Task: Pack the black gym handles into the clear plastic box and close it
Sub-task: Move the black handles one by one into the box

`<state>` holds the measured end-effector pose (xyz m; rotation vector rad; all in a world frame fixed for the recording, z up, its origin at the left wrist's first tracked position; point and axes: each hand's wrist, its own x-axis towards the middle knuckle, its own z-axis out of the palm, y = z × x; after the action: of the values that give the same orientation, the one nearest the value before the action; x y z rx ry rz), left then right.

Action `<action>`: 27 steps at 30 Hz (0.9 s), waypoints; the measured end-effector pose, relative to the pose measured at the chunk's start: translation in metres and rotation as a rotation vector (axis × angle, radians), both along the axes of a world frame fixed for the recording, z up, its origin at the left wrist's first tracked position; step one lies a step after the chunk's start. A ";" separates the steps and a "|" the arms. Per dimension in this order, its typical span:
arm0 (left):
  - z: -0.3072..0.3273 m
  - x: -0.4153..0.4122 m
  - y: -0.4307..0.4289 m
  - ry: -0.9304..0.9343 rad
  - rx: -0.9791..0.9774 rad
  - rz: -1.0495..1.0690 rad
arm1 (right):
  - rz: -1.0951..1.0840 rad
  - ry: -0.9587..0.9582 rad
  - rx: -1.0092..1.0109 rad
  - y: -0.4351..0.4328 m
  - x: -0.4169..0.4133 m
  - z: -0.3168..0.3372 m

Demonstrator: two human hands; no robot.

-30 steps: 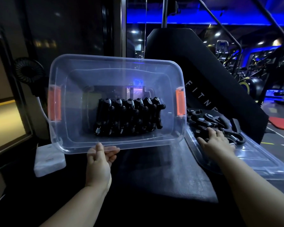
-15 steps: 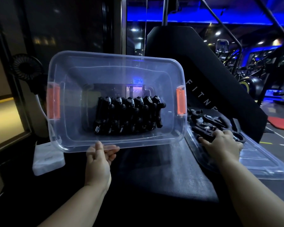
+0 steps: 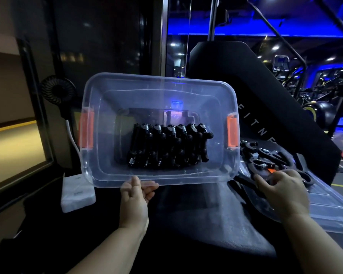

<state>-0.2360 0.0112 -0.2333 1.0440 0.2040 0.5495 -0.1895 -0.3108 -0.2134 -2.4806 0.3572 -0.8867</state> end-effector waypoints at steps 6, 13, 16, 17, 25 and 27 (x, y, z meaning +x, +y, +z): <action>-0.001 -0.002 0.002 -0.004 0.013 -0.009 | 0.025 0.106 0.025 0.000 0.000 -0.001; -0.001 -0.003 0.004 -0.019 0.030 -0.022 | 0.092 0.238 -0.029 0.008 -0.004 0.003; -0.001 -0.003 0.004 -0.019 0.033 -0.022 | 0.152 0.274 -0.025 0.010 -0.006 0.004; -0.001 -0.003 0.004 -0.020 0.031 -0.020 | 0.165 0.274 -0.026 0.010 -0.007 0.003; 0.001 -0.003 0.003 -0.020 0.026 -0.008 | 0.284 0.106 0.016 0.013 -0.015 0.002; 0.001 -0.004 0.002 -0.023 0.027 -0.005 | 0.313 0.044 -0.007 0.013 -0.017 0.002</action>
<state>-0.2395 0.0135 -0.2322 1.0639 0.1737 0.5607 -0.2070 -0.2982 -0.2118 -2.4737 -0.0215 -0.7056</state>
